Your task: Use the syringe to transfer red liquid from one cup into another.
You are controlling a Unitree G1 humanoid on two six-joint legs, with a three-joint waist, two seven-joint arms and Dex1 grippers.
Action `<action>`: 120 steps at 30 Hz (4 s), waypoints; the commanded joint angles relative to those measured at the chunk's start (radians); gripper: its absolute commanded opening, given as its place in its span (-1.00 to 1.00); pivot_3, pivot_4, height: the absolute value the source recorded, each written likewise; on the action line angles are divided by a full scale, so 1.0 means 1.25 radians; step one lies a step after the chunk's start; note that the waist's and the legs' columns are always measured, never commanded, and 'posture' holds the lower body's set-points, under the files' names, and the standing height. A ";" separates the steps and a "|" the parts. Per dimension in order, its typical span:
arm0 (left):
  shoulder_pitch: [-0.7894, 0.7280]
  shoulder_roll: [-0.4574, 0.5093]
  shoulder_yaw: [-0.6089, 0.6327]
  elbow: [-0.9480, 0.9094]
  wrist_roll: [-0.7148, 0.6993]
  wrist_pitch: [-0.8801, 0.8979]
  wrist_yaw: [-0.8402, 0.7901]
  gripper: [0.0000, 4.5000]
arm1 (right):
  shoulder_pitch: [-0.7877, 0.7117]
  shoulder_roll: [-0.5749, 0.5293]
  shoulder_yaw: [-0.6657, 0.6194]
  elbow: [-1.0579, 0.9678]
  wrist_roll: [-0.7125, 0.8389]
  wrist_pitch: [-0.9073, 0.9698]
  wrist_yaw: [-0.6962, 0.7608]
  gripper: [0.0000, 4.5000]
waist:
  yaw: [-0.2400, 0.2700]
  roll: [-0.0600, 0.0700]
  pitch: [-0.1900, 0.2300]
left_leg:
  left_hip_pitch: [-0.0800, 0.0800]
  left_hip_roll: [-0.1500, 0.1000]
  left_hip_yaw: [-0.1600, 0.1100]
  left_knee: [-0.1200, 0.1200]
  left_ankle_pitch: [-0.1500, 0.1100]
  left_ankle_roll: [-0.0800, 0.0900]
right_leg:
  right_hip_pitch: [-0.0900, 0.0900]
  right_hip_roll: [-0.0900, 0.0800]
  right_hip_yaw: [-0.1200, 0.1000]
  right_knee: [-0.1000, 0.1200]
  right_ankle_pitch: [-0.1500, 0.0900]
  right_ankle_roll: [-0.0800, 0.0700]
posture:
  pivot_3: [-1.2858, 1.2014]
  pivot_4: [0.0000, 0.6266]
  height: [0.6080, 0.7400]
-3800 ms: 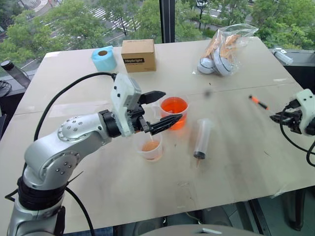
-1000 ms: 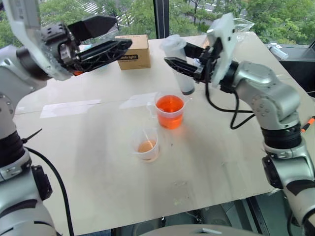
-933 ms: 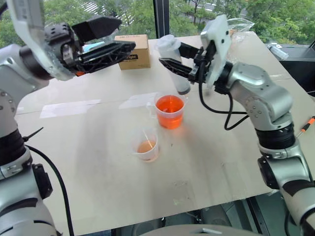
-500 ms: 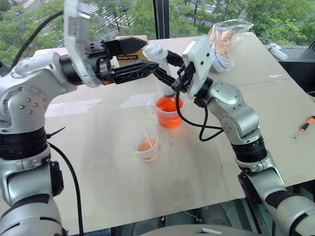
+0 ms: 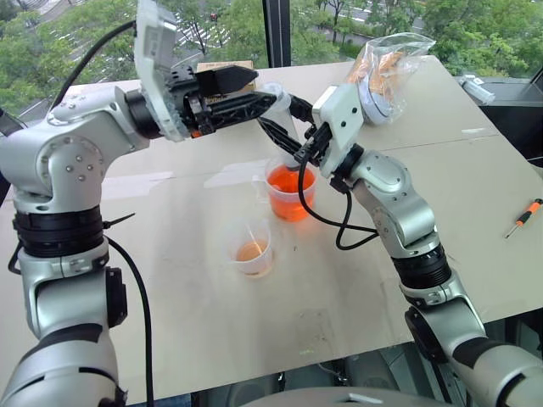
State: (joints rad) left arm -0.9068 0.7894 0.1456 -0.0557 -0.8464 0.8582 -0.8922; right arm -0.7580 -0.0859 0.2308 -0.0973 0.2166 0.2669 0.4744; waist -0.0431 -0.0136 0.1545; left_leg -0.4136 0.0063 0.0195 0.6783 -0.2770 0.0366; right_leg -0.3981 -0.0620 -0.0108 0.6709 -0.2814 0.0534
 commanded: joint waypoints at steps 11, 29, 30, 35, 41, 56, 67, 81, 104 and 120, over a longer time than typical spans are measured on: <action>-0.009 -0.014 0.007 -0.010 0.037 -0.015 -0.018 0.06 | -0.008 0.010 -0.001 -0.020 -0.021 -0.026 0.018 -0.28 | 0.001 0.000 0.000 | 0.000 0.000 0.000 0.002 0.000 0.000 | 0.000 0.000 0.000 0.002 0.000 0.000 | 0.03 -0.52 1.00; -0.014 -0.021 -0.033 -0.016 0.083 -0.008 -0.062 0.06 | -0.008 0.031 0.001 -0.011 -0.044 -0.037 0.022 -0.28 | 0.000 0.000 0.000 | 0.000 0.000 0.000 0.003 0.000 0.000 | 0.000 0.000 0.000 0.004 0.000 0.000 | 0.03 -0.52 1.00; -0.014 -0.021 -0.033 -0.015 0.084 -0.007 -0.065 0.06 | -0.008 0.033 0.000 -0.011 -0.043 -0.036 0.021 -0.28 | 0.000 0.000 0.000 | 0.000 0.000 0.000 0.003 0.000 0.000 | 0.000 0.000 0.000 0.004 0.000 0.000 | 0.03 -0.52 1.00; -0.018 -0.029 -0.037 -0.015 0.089 -0.005 -0.066 -0.38 | 0.003 0.048 -0.006 -0.018 -0.031 -0.013 0.009 -0.28 | 0.000 0.000 0.000 | 0.000 0.000 0.000 0.003 0.000 0.000 | 0.000 0.000 0.000 0.004 0.000 0.000 | 0.03 -0.52 1.00; -0.025 -0.040 -0.040 -0.008 0.108 -0.015 -0.062 -0.38 | 0.026 0.069 -0.013 -0.024 -0.022 0.014 -0.007 -0.28 | 0.001 0.000 0.000 | 0.000 0.000 0.000 0.004 0.000 0.000 | 0.000 0.000 0.000 0.005 0.000 0.000 | 0.03 -0.52 1.00; -0.078 -0.071 -0.004 0.045 0.141 -0.038 -0.013 -0.38 | 0.075 0.078 -0.005 0.034 -0.047 -0.031 -0.014 -0.28 | 0.001 0.000 0.000 | 0.000 0.000 0.000 0.004 0.000 0.000 | 0.000 0.000 0.000 0.005 0.000 0.000 | 0.03 -0.52 1.00; -0.114 -0.072 0.032 0.083 0.134 -0.036 0.041 -0.38 | 0.086 0.075 0.010 0.067 -0.067 -0.071 0.000 -0.28 | 0.000 0.000 0.000 | 0.000 0.000 0.000 0.004 0.000 0.000 | 0.000 0.000 0.001 0.005 0.000 0.000 | 0.03 -0.52 1.00; -0.119 -0.080 0.045 0.088 0.103 -0.045 0.046 0.07 | 0.069 0.098 0.011 0.071 -0.068 -0.079 -0.006 -0.28 | 0.000 0.000 0.000 | 0.000 0.000 0.000 0.004 0.000 0.000 | 0.000 0.000 0.001 0.005 0.000 0.000 | 0.03 -0.52 1.00; -0.178 -0.131 0.116 0.126 0.094 -0.078 0.151 0.98 | -0.053 0.131 -0.160 0.026 0.152 -0.012 0.011 -0.28 | 0.000 -0.001 0.000 | 0.000 0.000 0.000 0.004 0.000 0.000 | -0.002 0.000 0.001 0.006 0.000 0.000 | 0.03 -0.52 1.00; -0.335 -0.048 0.244 0.219 -0.027 0.006 0.181 0.98 | -0.002 0.135 -0.081 -0.134 0.490 0.281 0.098 -0.28 | -0.003 -0.001 -0.001 | 0.000 0.000 0.000 0.004 0.000 0.000 | -0.002 0.000 0.001 0.006 0.000 0.000 | 0.03 -0.52 1.00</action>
State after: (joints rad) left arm -1.2986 0.6947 0.4333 0.2475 -0.8376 0.8353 -0.6371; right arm -0.7891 0.0826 0.0772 -0.2222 0.8078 0.5975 0.5521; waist -0.0463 -0.0154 0.1536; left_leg -0.4142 0.0060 0.0196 0.6828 -0.2768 0.0362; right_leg -0.4012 -0.0622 -0.0101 0.6784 -0.2814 0.0533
